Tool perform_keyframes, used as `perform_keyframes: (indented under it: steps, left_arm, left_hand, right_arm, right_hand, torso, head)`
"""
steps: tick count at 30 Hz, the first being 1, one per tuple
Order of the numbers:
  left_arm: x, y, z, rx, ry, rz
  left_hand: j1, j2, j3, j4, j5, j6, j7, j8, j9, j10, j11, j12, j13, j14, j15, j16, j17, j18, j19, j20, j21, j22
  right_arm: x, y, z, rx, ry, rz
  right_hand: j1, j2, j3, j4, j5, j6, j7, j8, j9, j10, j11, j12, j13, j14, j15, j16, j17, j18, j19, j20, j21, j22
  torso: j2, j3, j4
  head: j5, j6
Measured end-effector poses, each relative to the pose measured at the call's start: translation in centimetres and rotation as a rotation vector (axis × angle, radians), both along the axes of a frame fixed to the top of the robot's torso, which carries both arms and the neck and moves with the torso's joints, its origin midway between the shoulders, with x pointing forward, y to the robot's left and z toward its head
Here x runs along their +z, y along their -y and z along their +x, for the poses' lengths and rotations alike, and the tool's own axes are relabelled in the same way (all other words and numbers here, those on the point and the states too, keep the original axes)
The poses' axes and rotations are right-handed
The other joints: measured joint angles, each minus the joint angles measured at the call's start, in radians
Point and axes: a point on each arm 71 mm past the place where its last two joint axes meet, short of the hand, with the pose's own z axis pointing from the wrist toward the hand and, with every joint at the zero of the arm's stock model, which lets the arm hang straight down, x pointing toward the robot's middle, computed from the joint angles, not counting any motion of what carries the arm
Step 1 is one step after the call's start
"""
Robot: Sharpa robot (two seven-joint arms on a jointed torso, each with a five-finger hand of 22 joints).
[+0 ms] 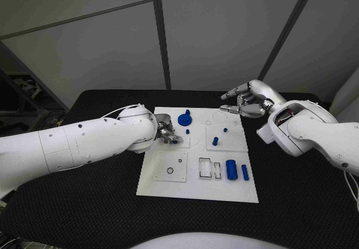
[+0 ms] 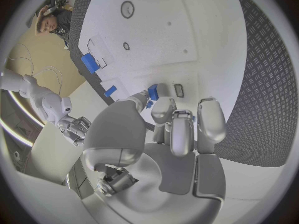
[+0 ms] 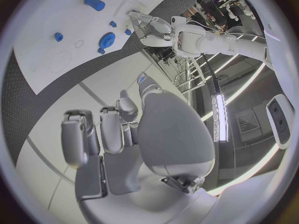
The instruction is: Assemble the parts on the task board
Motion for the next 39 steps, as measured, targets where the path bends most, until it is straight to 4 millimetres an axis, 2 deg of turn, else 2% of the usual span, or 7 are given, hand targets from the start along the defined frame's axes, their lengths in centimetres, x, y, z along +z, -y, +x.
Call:
perform_keyframes:
  steps: [9, 30, 31, 32, 34, 36, 39]
  left_arm:
    - [-0.1, -0.3, 0.1, 0.011, -0.001, 0.002]
    - [4.3, -1.6, 1.7, 0.076, 0.046, -0.090]
    - [4.6, -1.9, 1.9, 0.082, 0.048, -0.089]
    - [4.9, -2.1, 2.1, 0.089, 0.050, -0.086]
    - [5.6, -2.8, 2.9, 0.106, 0.055, -0.077]
    - [6.1, -3.3, 3.7, 0.125, 0.060, -0.068]
    - [6.9, -4.1, 5.2, 0.155, 0.065, -0.054]
  left_hand:
    - [-0.023, -0.036, -0.063, 0.075, -0.050, 0.013, 0.003, -0.011, 0.013, 0.000, 0.000, 0.000, 0.000, 0.000, 0.000, 0.000, 0.000, 0.000, 0.004, -0.004, 0.000, 0.006]
    - [-0.075, -0.072, -0.142, 0.075, -0.050, 0.016, 0.004, -0.034, 0.026, 0.000, 0.000, -0.012, 0.000, 0.003, -0.003, 0.004, 0.000, -0.001, -0.004, -0.011, -0.017, -0.012]
    - [-0.059, -0.071, -0.142, 0.075, -0.050, 0.010, 0.009, -0.039, 0.025, 0.002, 0.002, -0.018, 0.000, 0.003, -0.003, 0.002, 0.000, -0.048, -0.006, -0.008, -0.022, -0.019]
    - [-0.048, -0.066, -0.140, 0.073, -0.050, 0.003, 0.010, -0.046, 0.023, 0.004, 0.004, -0.024, 0.000, 0.003, -0.003, -0.001, 0.000, -0.061, -0.013, -0.009, -0.028, -0.024]
    - [-0.025, -0.059, -0.135, 0.068, -0.050, -0.015, 0.016, -0.064, 0.010, 0.004, 0.004, -0.036, 0.000, 0.003, -0.003, -0.004, 0.000, -0.060, -0.020, -0.005, -0.033, -0.035]
    - [-0.006, -0.054, -0.132, 0.071, -0.050, -0.033, 0.027, -0.097, -0.021, 0.005, 0.013, -0.052, 0.000, 0.007, 0.001, -0.008, 0.000, -0.006, -0.027, 0.002, -0.045, -0.046]
    - [-0.001, -0.051, -0.132, 0.071, -0.050, -0.036, 0.030, -0.119, -0.050, 0.007, 0.015, -0.060, 0.000, 0.005, 0.006, -0.011, 0.000, -0.006, -0.036, 0.004, -0.052, -0.056]
  right_arm:
    - [0.0, 0.0, 0.0, -0.001, 0.000, 0.000]
    - [0.0, 1.1, 0.1, -0.023, -0.002, -0.008]
    - [-0.1, 1.1, 0.1, -0.024, -0.002, -0.009]
    - [-0.1, 1.1, 0.1, -0.024, -0.002, -0.009]
    - [-0.1, 1.2, 0.1, -0.026, -0.003, -0.009]
    - [-0.1, 1.2, 0.2, -0.027, -0.004, -0.010]
    - [-0.1, 1.1, 0.2, -0.027, -0.004, -0.010]
  right_hand:
    - [-0.014, -0.003, -0.006, 0.015, 0.000, 0.000, 0.000, 0.000, -0.001, 0.000, 0.000, -0.004, -0.005, 0.000, 0.000, -0.006, -0.009, 0.000, 0.000, 0.000, -0.008, 0.000]
    - [-0.046, -0.004, -0.016, 0.024, 0.000, 0.000, 0.000, -0.003, -0.002, 0.000, 0.000, -0.004, -0.005, 0.000, 0.000, -0.013, -0.012, 0.000, 0.000, 0.000, -0.013, 0.000]
    - [-0.046, -0.004, -0.016, 0.024, 0.000, 0.000, 0.000, -0.003, -0.002, 0.000, 0.000, -0.004, -0.005, 0.000, 0.000, -0.014, -0.012, 0.000, 0.000, 0.000, -0.013, 0.000]
    - [-0.046, -0.004, -0.016, 0.024, 0.000, 0.000, 0.000, -0.003, -0.002, 0.000, 0.000, -0.004, -0.005, 0.000, 0.000, -0.014, -0.012, 0.000, 0.000, 0.000, -0.013, 0.000]
    - [-0.046, -0.004, -0.016, 0.024, 0.000, 0.000, 0.000, -0.003, -0.002, 0.000, 0.000, -0.004, -0.005, 0.000, 0.000, -0.015, -0.012, 0.000, 0.000, 0.000, -0.013, 0.000]
    - [-0.046, -0.004, -0.016, 0.024, 0.000, 0.000, 0.000, -0.003, -0.002, 0.000, 0.000, -0.004, -0.005, 0.000, 0.000, -0.015, -0.012, 0.000, 0.000, 0.000, -0.013, 0.000]
    - [-0.046, -0.004, -0.016, 0.024, 0.000, 0.000, 0.000, -0.003, -0.002, 0.000, 0.000, -0.004, -0.005, 0.000, 0.000, -0.015, -0.012, 0.000, 0.000, 0.000, -0.012, 0.001]
  torso:
    - [0.000, 0.0000, 0.0000]
    - [0.000, -0.0005, 0.0002]
    - [0.000, -0.0005, 0.0005]
    - [0.000, -0.0005, 0.0006]
    - [0.000, -0.0003, 0.0006]
    - [0.000, 0.0000, 0.0006]
    - [0.001, 0.0002, 0.0008]
  head:
    - [-0.001, 0.003]
    - [-0.012, 0.015]
    - [-0.012, 0.015]
    - [-0.011, 0.016]
    - [-0.010, 0.017]
    - [-0.009, 0.017]
    - [-0.007, 0.020]
